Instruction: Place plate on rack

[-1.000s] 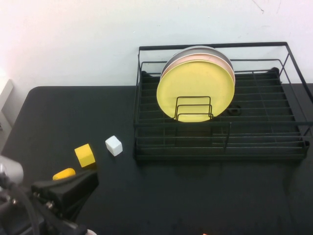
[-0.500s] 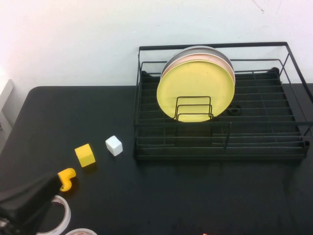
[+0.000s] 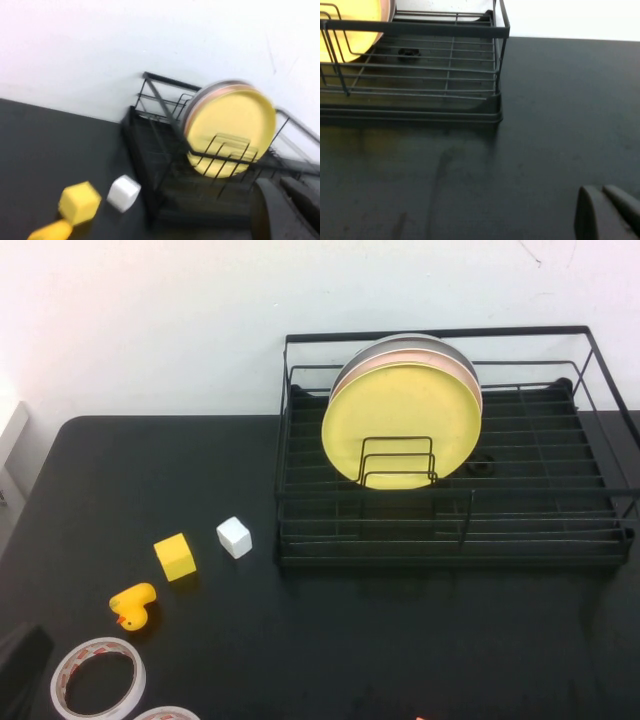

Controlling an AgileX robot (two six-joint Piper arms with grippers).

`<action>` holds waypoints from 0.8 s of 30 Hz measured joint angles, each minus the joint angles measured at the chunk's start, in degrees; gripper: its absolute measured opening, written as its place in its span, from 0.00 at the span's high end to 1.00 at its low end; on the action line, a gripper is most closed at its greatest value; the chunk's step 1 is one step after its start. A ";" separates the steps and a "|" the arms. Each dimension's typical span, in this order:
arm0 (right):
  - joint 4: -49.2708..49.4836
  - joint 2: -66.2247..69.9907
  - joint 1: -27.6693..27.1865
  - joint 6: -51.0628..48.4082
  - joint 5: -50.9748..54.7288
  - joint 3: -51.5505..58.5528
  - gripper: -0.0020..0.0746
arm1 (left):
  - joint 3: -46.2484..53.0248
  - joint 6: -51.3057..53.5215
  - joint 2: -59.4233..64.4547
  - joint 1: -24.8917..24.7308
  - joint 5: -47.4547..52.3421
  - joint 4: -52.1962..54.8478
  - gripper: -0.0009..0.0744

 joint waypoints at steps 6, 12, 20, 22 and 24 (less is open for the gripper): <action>0.00 0.00 0.00 0.00 0.00 0.00 0.98 | 1.99 -31.15 -6.25 14.16 16.83 34.50 0.99; 0.00 0.00 0.00 0.00 0.00 0.00 0.98 | 2.51 -38.85 -14.90 26.68 27.73 49.00 0.99; 0.08 0.00 0.00 0.00 0.00 0.00 0.98 | 7.29 -44.44 -15.46 28.01 20.85 55.70 0.99; 0.08 0.00 0.00 0.00 0.00 0.00 0.98 | 8.23 -45.27 -15.46 28.01 19.10 55.79 0.99; 0.08 0.00 0.00 0.00 0.00 0.00 0.98 | 8.23 -45.63 -15.57 28.01 17.77 55.79 0.99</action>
